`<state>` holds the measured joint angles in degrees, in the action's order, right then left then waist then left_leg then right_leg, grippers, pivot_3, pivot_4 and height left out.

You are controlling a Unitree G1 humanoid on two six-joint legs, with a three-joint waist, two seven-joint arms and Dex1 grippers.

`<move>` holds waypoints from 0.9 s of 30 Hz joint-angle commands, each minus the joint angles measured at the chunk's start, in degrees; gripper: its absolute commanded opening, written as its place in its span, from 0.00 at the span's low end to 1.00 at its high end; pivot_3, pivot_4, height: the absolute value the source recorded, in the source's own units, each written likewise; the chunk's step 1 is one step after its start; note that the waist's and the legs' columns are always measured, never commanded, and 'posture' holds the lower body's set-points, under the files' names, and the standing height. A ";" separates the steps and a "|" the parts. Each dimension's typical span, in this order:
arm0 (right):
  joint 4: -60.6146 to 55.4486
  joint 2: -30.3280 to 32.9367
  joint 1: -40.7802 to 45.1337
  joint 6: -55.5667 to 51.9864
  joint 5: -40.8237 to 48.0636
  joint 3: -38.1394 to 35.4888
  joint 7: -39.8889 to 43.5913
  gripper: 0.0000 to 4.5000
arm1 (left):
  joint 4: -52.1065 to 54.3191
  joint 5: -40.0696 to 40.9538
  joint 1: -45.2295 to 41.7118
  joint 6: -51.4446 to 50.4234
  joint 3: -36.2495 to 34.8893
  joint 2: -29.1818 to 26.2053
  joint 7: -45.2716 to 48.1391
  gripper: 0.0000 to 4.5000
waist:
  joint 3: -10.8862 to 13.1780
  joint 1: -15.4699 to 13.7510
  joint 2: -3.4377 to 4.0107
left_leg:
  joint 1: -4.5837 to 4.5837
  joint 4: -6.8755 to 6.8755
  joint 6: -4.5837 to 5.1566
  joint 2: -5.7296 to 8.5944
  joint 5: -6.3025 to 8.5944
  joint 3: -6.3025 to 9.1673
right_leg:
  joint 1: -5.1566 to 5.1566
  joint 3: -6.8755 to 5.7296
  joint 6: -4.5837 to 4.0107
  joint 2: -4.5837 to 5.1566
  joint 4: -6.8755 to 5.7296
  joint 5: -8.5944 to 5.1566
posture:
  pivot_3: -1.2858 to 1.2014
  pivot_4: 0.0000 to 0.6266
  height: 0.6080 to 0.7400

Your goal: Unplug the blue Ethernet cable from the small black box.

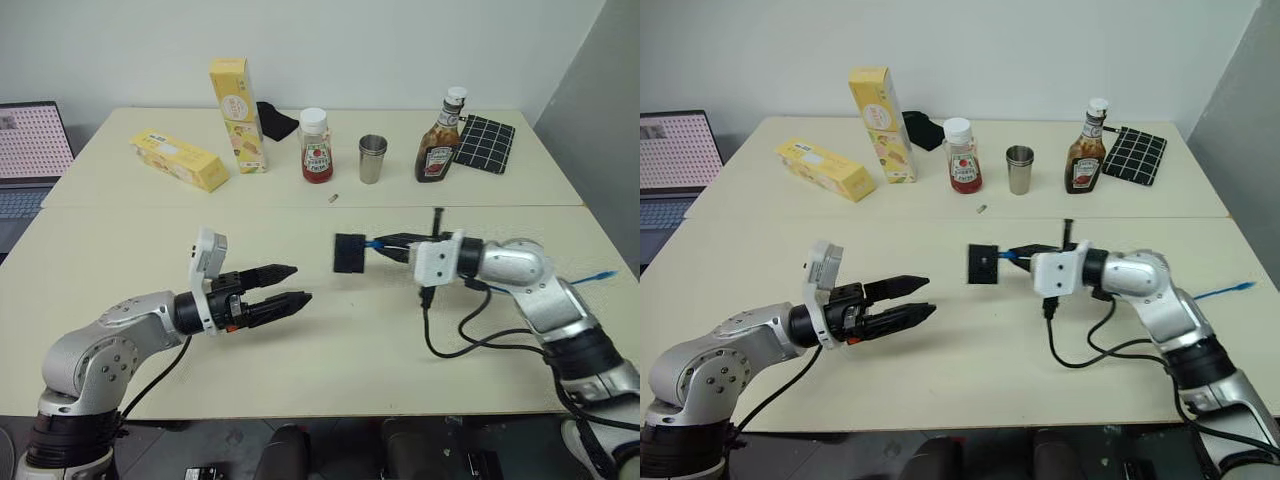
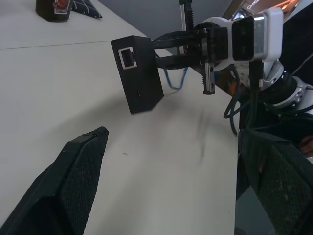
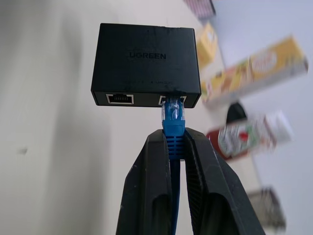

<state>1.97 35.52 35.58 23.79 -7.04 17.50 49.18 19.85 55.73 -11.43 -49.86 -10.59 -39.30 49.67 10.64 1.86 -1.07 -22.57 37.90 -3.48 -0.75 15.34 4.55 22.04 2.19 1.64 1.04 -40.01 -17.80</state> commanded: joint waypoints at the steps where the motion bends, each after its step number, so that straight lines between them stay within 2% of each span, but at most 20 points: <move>1: 0.93 -0.93 3.21 6.92 -0.72 1.15 0.79 0.03 | 0.20 2.33 -1.90 -1.48 0.07 1.28 -1.23 1.00 | 0.00 -0.13 0.00 | 0.00 0.01 0.00 0.03 0.00 0.02 | -0.01 0.00 0.00 0.03 0.00 0.00 | 0.52 0.24 1.00; 11: 4.01 -3.20 6.53 14.05 -1.28 3.71 1.30 0.03 | -1.53 3.11 -4.08 -2.87 0.87 3.14 -1.06 1.00 | 0.00 -0.02 0.00 | 0.02 0.02 -0.01 0.02 0.00 0.05 | -0.01 0.00 0.00 0.03 -0.01 0.00 | 0.52 0.24 1.00; 12: 4.13 -3.39 6.74 14.25 -1.21 3.78 1.26 0.03 | -1.69 3.33 -4.23 -2.94 0.97 3.32 -0.81 0.92 | 0.00 -0.03 0.00 | 0.02 0.02 -0.01 0.02 0.00 0.05 | -0.01 0.00 0.00 0.03 -0.01 0.00 | 0.52 0.24 1.00; 16: 4.47 -3.69 6.98 14.58 -1.19 3.78 1.15 0.03 | -1.90 3.55 -4.50 -3.12 1.11 3.65 -0.32 0.77 | 0.00 -0.02 0.00 | 0.02 0.02 -0.01 0.02 0.00 0.05 | 0.00 0.00 0.00 0.03 -0.02 0.00 | 0.52 0.24 1.00; 18: 4.61 -3.71 7.01 14.47 -1.26 3.76 1.01 0.03 | -1.94 3.45 -4.54 -3.11 1.16 3.65 -0.25 0.65 | 0.00 -0.02 0.00 | 0.02 0.02 -0.01 0.01 0.00 0.06 | 0.00 0.01 0.00 0.03 -0.02 0.00 | 0.52 0.24 1.00; 27: 5.23 -4.07 6.90 14.98 -2.46 3.61 -0.16 0.03 | -2.62 2.92 -4.67 -2.98 1.14 3.67 -0.11 0.23 | 0.00 -0.03 0.00 | 0.02 0.02 -0.01 0.02 0.00 0.06 | 0.00 0.01 0.00 0.04 -0.02 0.00 | 0.52 0.24 1.00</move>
<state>7.68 31.83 41.78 37.95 -8.63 22.06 50.16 16.60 58.05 -15.44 -53.20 -9.22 -35.80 49.01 10.63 1.83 -1.07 -22.55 37.92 -3.49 -0.73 15.34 4.61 22.04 2.20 1.64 1.07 -40.03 -17.79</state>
